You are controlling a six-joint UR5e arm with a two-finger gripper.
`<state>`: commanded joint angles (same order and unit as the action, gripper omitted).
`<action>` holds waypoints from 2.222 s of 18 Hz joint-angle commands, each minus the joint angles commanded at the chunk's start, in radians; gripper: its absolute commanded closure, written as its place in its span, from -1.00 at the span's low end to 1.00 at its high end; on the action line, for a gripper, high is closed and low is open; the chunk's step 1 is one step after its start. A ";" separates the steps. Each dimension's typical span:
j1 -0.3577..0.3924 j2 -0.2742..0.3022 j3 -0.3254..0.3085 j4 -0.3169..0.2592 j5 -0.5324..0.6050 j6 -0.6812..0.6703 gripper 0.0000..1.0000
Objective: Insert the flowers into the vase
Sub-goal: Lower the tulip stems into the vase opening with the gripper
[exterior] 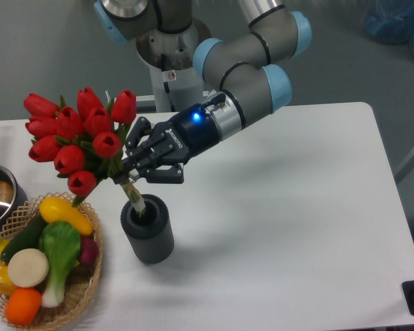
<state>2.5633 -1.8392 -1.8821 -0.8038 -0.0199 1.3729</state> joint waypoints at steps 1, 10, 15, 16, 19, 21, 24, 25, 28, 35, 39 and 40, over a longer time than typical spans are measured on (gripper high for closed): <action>0.003 0.000 -0.002 0.000 -0.002 0.002 0.72; 0.017 -0.021 -0.022 0.000 -0.015 0.064 0.72; 0.017 -0.032 -0.041 0.000 -0.015 0.087 0.72; 0.015 -0.037 -0.043 0.000 -0.015 0.087 0.72; 0.015 -0.041 -0.051 0.000 -0.014 0.089 0.72; 0.014 -0.048 -0.051 0.000 -0.014 0.089 0.72; 0.011 -0.061 -0.052 0.000 -0.012 0.101 0.72; 0.009 -0.069 -0.057 0.000 -0.012 0.109 0.71; 0.006 -0.089 -0.060 0.000 -0.012 0.133 0.71; 0.006 -0.104 -0.101 0.000 -0.009 0.175 0.70; 0.006 -0.115 -0.111 0.000 -0.008 0.196 0.70; 0.006 -0.120 -0.111 0.000 -0.008 0.196 0.70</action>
<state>2.5694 -1.9588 -1.9926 -0.8038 -0.0276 1.5693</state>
